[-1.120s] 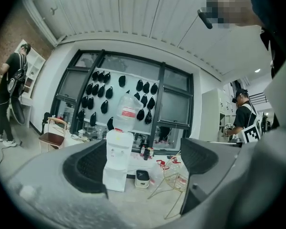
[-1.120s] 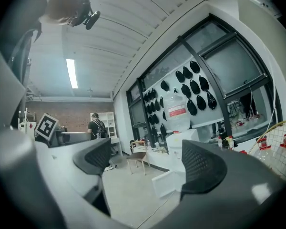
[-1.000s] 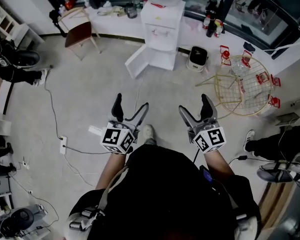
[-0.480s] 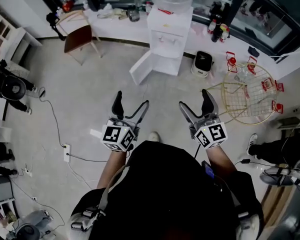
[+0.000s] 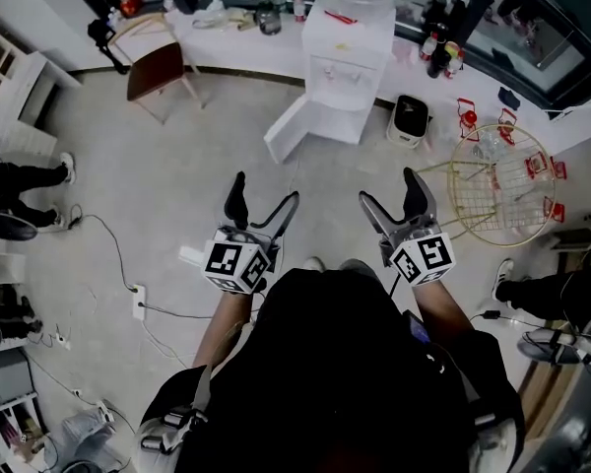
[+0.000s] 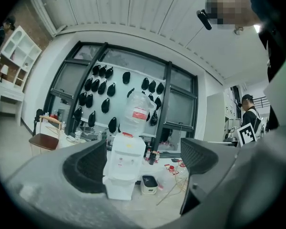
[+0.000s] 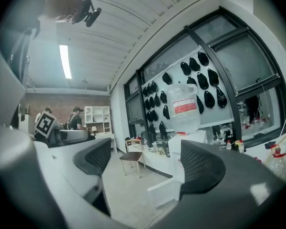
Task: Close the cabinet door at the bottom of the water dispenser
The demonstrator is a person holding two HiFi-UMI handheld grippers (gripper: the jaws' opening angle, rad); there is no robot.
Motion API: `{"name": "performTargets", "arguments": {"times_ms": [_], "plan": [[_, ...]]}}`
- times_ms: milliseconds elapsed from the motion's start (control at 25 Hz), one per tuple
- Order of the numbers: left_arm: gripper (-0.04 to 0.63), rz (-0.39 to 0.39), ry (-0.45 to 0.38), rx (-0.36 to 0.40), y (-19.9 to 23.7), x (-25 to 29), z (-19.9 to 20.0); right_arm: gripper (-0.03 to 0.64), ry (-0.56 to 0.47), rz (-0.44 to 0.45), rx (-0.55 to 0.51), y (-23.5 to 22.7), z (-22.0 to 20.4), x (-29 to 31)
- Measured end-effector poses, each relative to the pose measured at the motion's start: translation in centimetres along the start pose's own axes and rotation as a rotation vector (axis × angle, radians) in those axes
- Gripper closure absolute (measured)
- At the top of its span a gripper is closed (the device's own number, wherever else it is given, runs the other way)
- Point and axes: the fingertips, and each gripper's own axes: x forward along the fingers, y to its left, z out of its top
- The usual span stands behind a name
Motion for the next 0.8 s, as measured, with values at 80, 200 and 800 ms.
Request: {"name": "performTargets", "arguments": {"times_ms": [80, 200, 800], "plan": [[0.114, -0.006, 0.006, -0.013, 0.3, 0.5, -0.3, 0.176, 0.012, -0.002, 0.000, -0.2, -0.2, 0.5], [0.114, -0.011, 0.022, -0.028, 0.7, 1.8, -0.7, 0.176, 0.021, -0.005, 0.005, -1.2, -0.2, 1.4], [0.114, 0.092, 0.011, -0.006, 3.0, 13.3, -0.2, 0.176, 0.022, 0.107, -0.007, -11.6, 1.3, 11.4]]}}
